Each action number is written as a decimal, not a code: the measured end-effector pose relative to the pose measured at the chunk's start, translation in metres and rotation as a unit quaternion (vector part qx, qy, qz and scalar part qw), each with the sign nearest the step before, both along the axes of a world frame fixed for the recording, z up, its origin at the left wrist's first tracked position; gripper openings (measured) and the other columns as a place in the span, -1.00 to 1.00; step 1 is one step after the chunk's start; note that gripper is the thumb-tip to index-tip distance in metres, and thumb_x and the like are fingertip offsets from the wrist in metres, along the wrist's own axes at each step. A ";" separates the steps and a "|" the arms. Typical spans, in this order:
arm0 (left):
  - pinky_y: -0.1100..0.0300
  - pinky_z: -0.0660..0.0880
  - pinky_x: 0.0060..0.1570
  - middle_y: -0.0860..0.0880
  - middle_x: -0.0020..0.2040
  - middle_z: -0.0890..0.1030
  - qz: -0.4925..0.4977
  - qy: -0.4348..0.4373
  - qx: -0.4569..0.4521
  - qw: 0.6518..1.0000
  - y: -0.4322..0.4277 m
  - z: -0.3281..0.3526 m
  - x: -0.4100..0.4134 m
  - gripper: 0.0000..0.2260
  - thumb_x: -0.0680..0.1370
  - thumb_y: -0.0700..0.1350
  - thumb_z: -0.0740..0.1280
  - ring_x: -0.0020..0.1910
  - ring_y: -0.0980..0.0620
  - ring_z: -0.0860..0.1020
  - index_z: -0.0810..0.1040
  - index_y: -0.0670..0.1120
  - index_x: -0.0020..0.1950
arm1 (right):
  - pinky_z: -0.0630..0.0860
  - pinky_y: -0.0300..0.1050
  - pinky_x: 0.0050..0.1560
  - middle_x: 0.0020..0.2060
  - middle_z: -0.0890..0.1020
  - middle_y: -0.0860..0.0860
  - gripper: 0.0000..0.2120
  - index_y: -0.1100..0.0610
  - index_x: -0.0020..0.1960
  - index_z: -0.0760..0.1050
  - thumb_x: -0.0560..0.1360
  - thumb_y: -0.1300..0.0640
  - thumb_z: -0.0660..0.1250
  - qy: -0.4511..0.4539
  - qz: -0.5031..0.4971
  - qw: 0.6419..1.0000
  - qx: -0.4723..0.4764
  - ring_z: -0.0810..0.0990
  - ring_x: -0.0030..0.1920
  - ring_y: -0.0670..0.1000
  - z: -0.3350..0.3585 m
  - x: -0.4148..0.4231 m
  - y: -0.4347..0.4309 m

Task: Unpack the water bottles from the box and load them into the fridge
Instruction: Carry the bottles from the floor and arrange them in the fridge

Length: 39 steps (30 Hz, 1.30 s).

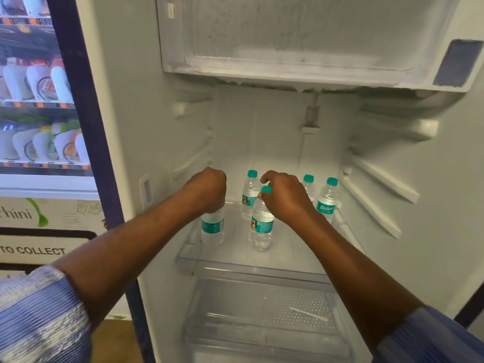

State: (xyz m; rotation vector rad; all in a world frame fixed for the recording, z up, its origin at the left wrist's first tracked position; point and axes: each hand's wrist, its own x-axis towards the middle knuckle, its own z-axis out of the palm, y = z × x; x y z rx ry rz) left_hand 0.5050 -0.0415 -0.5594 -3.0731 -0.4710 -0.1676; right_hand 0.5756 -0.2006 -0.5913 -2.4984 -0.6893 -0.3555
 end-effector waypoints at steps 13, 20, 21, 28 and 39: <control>0.17 0.48 -0.14 -0.13 0.06 0.60 -0.042 0.012 0.033 0.999 0.007 -0.011 -0.025 -0.73 0.53 -0.14 0.41 -0.14 -0.05 0.50 0.55 -0.17 0.21 | 0.46 -0.11 0.22 0.28 0.55 0.08 -0.58 0.07 0.36 0.43 0.54 0.06 0.41 0.013 0.052 0.999 0.009 0.55 0.21 0.09 -0.015 -0.035 0.029; 0.11 0.39 -0.17 -0.09 0.14 0.54 -0.124 -0.030 0.226 0.966 0.003 0.003 -0.057 -0.65 0.57 0.07 0.32 0.05 -0.09 0.56 0.46 -0.07 0.30 | 0.48 -0.10 0.18 0.25 0.57 0.03 -0.61 0.00 0.33 0.44 0.54 0.00 0.40 -0.003 0.065 0.998 -0.002 0.56 0.17 0.06 -0.025 -0.038 0.034; 0.10 0.38 -0.15 -0.10 0.14 0.55 -0.135 -0.045 0.259 0.955 0.002 0.010 -0.064 -0.64 0.59 0.09 0.29 0.06 -0.09 0.55 0.46 -0.08 0.29 | 0.49 -0.10 0.16 0.24 0.58 0.02 -0.61 -0.01 0.33 0.45 0.54 -0.03 0.39 -0.009 0.069 0.998 -0.003 0.56 0.16 0.05 -0.026 -0.038 0.033; 0.05 0.48 0.07 -0.11 0.06 0.61 -0.214 -0.087 0.392 0.891 0.025 0.044 -0.115 -0.64 0.63 0.12 0.15 0.00 -0.09 0.56 0.54 -0.12 0.19 | 0.59 -0.01 0.09 0.10 0.64 -0.02 -0.62 -0.03 0.21 0.53 0.50 -0.23 0.34 0.021 0.086 0.996 0.031 0.60 0.08 0.01 -0.024 -0.033 0.022; 0.05 0.44 -0.28 -0.11 -0.40 0.47 -0.332 -0.167 0.426 0.825 0.056 0.032 -0.119 -0.57 0.66 -0.03 0.05 -0.43 -0.11 0.41 0.49 -0.18 -0.30 | 0.36 -0.02 0.34 0.46 0.38 0.14 -0.38 0.07 0.54 0.23 0.57 -0.09 0.33 0.060 0.043 0.997 -0.021 0.39 0.41 0.17 -0.010 0.095 0.055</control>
